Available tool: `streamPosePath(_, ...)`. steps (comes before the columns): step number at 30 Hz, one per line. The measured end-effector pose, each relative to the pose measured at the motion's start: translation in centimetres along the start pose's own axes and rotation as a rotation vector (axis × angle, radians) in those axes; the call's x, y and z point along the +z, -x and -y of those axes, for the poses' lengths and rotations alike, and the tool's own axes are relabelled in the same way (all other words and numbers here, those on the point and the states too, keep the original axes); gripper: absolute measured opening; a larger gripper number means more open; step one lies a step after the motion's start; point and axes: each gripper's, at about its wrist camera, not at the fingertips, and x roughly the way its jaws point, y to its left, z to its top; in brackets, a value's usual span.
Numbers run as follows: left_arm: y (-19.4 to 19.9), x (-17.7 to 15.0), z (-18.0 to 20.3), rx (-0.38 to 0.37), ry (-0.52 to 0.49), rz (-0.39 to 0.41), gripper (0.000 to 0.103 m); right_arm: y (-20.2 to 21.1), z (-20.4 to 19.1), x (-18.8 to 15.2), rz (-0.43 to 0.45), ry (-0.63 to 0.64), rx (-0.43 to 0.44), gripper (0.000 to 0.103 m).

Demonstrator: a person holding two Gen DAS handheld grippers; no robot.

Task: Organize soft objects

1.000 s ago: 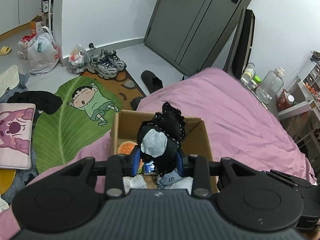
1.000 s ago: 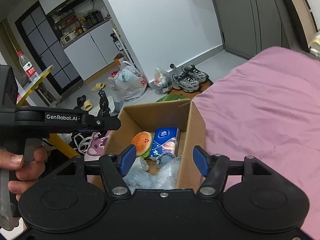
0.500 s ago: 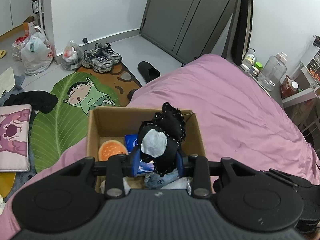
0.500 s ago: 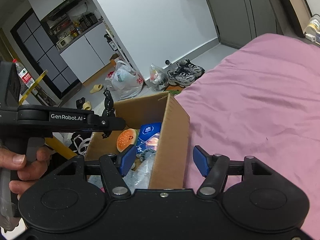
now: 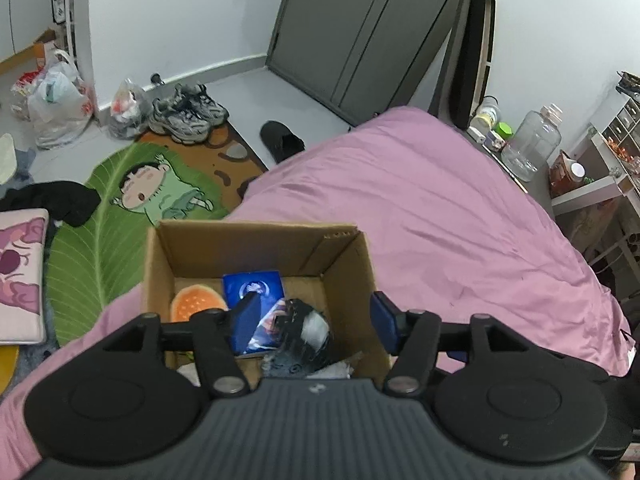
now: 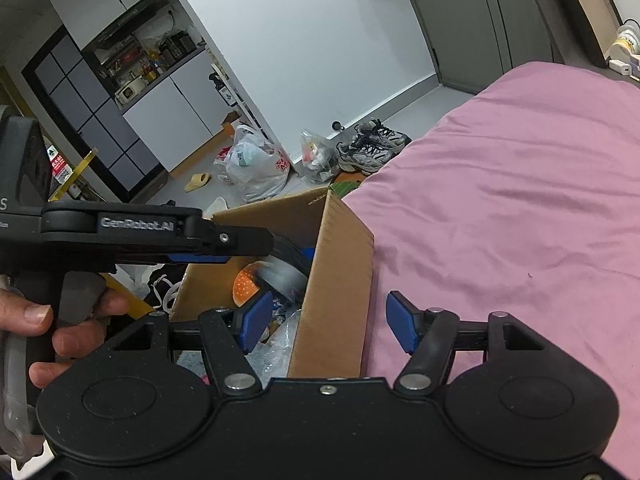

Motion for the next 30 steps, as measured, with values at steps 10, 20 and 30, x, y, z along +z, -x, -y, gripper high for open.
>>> streamPosePath(10,2.6,0.1,-0.2,0.038,-0.022,0.022,0.071,1.7,-1.0,0.1,-0.003,-0.015,-0.016,0.063)
streamPosePath(20,7.5,-0.8,-1.0,0.042,-0.04,0.084,0.082,5.5,-3.1,0.7,0.015,-0.007,-0.085,0.071)
streamPosePath(30,11.1,-3.4,-0.9,0.001,-0.084,0.144,0.101,8.8,-5.1,0.0,0.056,0.038,-0.157,0.101)
